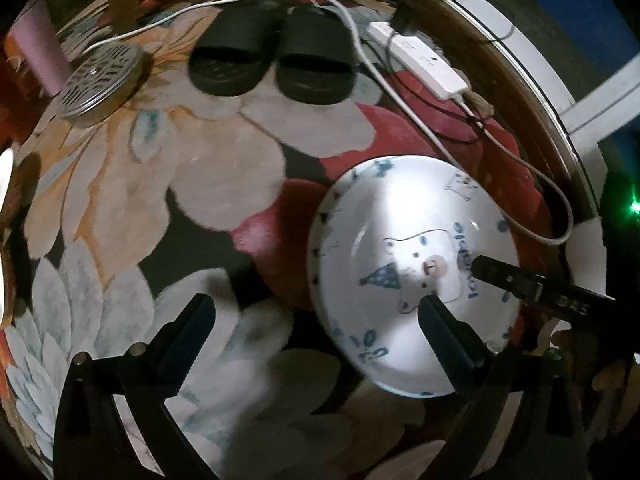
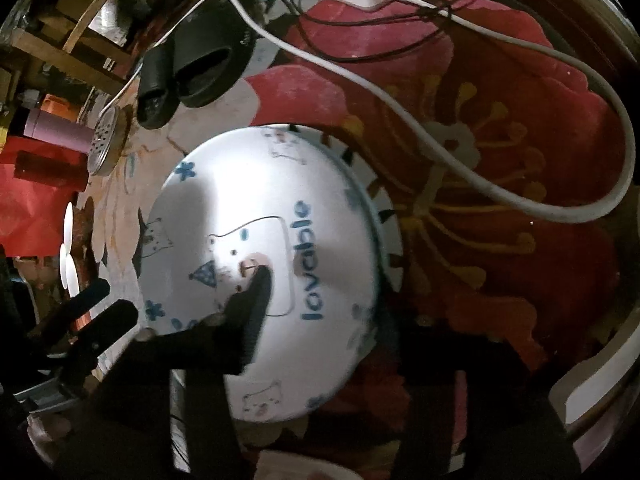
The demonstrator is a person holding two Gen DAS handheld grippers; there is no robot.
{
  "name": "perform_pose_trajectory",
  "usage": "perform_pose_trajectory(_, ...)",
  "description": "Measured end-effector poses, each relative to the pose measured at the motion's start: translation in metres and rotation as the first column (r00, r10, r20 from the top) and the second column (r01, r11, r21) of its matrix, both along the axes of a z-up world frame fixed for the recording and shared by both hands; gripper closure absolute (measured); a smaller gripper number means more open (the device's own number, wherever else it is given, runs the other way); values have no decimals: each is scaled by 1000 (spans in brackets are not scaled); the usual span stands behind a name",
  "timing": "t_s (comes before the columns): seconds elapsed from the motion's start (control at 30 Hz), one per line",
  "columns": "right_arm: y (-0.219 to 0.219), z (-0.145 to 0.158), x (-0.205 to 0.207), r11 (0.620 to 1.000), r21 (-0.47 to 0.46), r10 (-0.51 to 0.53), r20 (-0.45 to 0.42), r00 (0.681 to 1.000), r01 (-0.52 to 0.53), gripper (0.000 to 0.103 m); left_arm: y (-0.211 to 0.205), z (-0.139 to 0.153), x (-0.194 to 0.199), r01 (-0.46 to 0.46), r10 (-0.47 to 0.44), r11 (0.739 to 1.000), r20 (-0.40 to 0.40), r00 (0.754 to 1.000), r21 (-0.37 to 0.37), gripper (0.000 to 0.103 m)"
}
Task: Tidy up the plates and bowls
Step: 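Lower the bear plate onto the stack and open both grippers, then withdraw both grippers from the plate stack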
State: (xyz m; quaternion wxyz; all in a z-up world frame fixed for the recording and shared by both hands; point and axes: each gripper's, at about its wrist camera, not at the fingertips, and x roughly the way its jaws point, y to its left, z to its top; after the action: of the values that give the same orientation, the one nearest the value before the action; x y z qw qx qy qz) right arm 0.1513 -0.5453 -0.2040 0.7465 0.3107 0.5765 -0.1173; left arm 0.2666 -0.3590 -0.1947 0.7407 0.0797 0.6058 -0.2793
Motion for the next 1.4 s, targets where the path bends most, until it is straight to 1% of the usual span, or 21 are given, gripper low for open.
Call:
perform_pose_trajectory(0.03,2,2,0,1000,-2,-5,7,1000,5,38,3,-1,1,-11,11,1000,0,1000,3,1)
perform_pose_trajectory(0.07,3,3,0,1000,-3,-7,16,1000,7,35,8,-1,1,-24,24,1000,-3,1000,4,1)
perform_pose_trajectory(0.13,7,7,2,999,-38,-6,13,1000,7,27,16,-2,2,-42,43,999,-8,999,5,1)
perform_pose_trajectory(0.17,7,7,2,998,-56,-6,4,1000,6,25,18,-2,3,-48,48,999,-9,999,7,1)
perform_pose_trajectory(0.23,7,6,1,998,-66,-15,4,1000,15,26,23,-2,3,-60,60,998,-7,998,10,1)
perform_pose_trajectory(0.3,10,11,1,993,-120,-6,-1,1000,6,25,29,-1,4,-70,70,997,-1,998,14,1)
perform_pose_trajectory(0.33,14,14,4,984,-177,19,-26,999,-23,23,31,-1,4,-74,74,997,0,997,14,1)
perform_pose_trajectory(0.37,18,15,6,976,-210,40,-48,998,-49,22,34,0,5,-79,79,997,0,997,14,1)
perform_pose_trajectory(0.4,20,16,7,970,-233,56,-59,997,-69,21,37,0,5,-85,85,996,1,996,13,1)
perform_pose_trajectory(0.43,23,19,7,967,-243,67,-50,996,-77,19,39,1,6,-90,90,996,1,996,12,1)
perform_pose_trajectory(0.47,25,21,7,967,-242,74,-41,996,-82,11,42,2,6,-96,96,995,2,995,11,1)
perform_pose_trajectory(0.53,29,24,8,970,-224,88,-14,996,-89,1,47,3,7,-107,107,994,7,994,11,1)
perform_pose_trajectory(0.67,40,30,13,971,-212,114,16,993,-108,1,58,5,9,-124,124,992,14,992,16,1)
perform_pose_trajectory(0.87,57,32,23,969,-201,154,33,988,-145,0,72,6,12,-145,145,989,21,989,24,1)
perform_pose_trajectory(1.4,98,27,37,959,-185,221,25,975,-213,0,114,2,20,-204,203,978,23,979,37,1)
